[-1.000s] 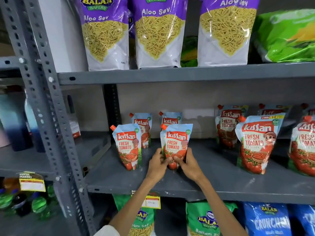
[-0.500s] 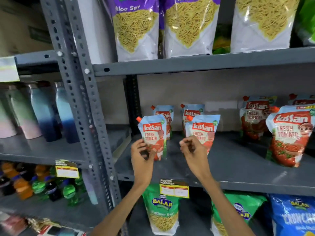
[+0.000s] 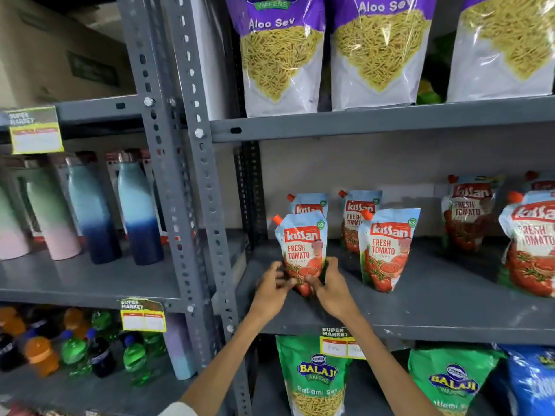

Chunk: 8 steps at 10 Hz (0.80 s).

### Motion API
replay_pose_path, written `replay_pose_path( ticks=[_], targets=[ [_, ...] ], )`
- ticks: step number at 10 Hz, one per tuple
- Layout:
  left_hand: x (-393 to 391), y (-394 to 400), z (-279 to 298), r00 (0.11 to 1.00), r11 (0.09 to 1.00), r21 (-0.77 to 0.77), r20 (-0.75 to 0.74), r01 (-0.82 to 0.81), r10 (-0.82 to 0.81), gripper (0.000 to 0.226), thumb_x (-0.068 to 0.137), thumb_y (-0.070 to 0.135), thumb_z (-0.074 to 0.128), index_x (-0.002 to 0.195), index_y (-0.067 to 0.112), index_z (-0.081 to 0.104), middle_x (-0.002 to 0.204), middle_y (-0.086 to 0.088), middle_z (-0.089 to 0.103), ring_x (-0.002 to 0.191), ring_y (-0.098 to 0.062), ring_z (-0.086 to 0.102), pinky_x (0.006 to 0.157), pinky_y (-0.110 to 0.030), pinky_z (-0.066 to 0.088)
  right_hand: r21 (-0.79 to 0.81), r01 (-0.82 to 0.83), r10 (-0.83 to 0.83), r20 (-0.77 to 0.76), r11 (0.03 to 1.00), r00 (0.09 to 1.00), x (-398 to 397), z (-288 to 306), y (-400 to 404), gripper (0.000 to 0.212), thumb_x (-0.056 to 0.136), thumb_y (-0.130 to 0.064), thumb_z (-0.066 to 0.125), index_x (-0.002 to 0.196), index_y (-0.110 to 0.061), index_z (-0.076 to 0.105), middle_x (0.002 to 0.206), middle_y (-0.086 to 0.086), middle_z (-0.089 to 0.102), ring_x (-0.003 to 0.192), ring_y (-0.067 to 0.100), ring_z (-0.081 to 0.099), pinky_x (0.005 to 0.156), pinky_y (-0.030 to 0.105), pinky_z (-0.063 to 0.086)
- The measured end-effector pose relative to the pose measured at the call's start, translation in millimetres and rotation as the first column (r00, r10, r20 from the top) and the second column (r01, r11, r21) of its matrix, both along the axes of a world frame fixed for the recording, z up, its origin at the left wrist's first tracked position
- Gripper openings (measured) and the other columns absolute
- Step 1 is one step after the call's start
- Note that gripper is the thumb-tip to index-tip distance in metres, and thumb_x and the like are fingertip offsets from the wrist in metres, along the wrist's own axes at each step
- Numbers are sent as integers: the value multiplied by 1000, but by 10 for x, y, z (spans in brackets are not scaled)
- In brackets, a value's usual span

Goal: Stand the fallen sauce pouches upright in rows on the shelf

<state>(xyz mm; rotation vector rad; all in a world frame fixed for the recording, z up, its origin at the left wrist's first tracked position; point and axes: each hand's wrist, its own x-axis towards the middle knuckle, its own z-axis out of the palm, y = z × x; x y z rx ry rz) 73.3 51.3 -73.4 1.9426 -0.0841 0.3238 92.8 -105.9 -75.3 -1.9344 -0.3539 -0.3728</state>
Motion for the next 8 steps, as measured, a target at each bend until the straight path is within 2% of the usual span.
replay_pose_path(
  ticks=[1, 2, 3, 4, 5, 6, 7, 8],
  targets=[
    [63, -12, -1, 999, 998, 54, 11, 40, -41, 42, 94, 11, 65, 133, 8, 50, 113, -7, 66, 93, -13, 64, 79, -18, 50, -6, 81, -81, 13, 997, 997, 32, -53, 18, 33, 91, -7, 63, 105, -15, 34, 100, 0, 61, 85, 13, 59, 58, 5, 44],
    [115, -54, 17, 999, 995, 91, 8, 31, -32, 42, 93, 18, 67, 132, 14, 51, 116, -2, 66, 98, -16, 65, 88, -32, 54, 3, 96, -96, -2, 995, 995, 114, -59, -36, 33, 92, -7, 63, 107, -16, 34, 101, -1, 60, 88, 13, 59, 57, 7, 43],
    [139, -74, 11, 1000, 992, 126, 22, -1, -2, 39, 91, 25, 69, 126, 18, 52, 109, 7, 65, 93, -13, 66, 89, -38, 55, 33, 45, -43, -55, 998, 998, 193, -42, -116, 35, 92, -7, 63, 112, -17, 36, 99, -10, 61, 97, 15, 61, 67, 10, 43],
    [147, -86, 9, 999, 989, 145, 29, -21, 17, 38, 91, 26, 70, 124, 18, 53, 108, 6, 67, 85, -5, 63, 83, -33, 54, 32, 22, -19, -94, 999, 995, 208, -34, -156, 36, 91, -8, 64, 114, -18, 38, 96, -15, 59, 105, 19, 62, 72, 12, 44],
    [125, -105, 24, 999, 988, 151, 28, -34, 30, 39, 91, 25, 70, 125, 16, 52, 119, -2, 69, 86, -6, 63, 80, -29, 51, 47, 15, -10, -105, 999, 994, 141, 11, -157, 37, 91, -10, 65, 116, -15, 38, 103, -7, 61, 109, 20, 61, 79, 20, 43],
    [-8, -124, 49, 999, 987, 155, -32, -28, 33, 60, 90, 30, 70, 142, 14, 43, 141, -9, 59, 113, -20, 63, 98, -38, 51, 27, 39, -36, -96, 999, 995, -46, 52, -202, 53, 91, -17, 67, 132, -5, 36, 123, 8, 63, 108, 13, 57, 84, 21, 43],
    [-276, -195, 2, 988, 944, 294, 82, -152, 133, 80, 93, 45, 62, 157, 15, 24, 160, -7, 36, 147, -27, 35, 118, -45, 34, -37, 54, -53, 20, 998, 998, -360, 64, -315, 62, 91, -25, 66, 142, -8, 35, 139, 8, 54, 126, 18, 52, 98, 22, 39],
    [-620, -335, -29, 916, 828, 477, 388, -295, 102, 76, 98, 55, 44, 159, 18, 16, 166, -2, 24, 154, -19, 20, 124, -40, 26, -314, 328, -190, 398, 891, 897, -709, 82, -490, 56, 96, -38, 55, 144, -17, 38, 153, 7, 37, 144, 25, 33, 114, 32, 32]
  ],
)
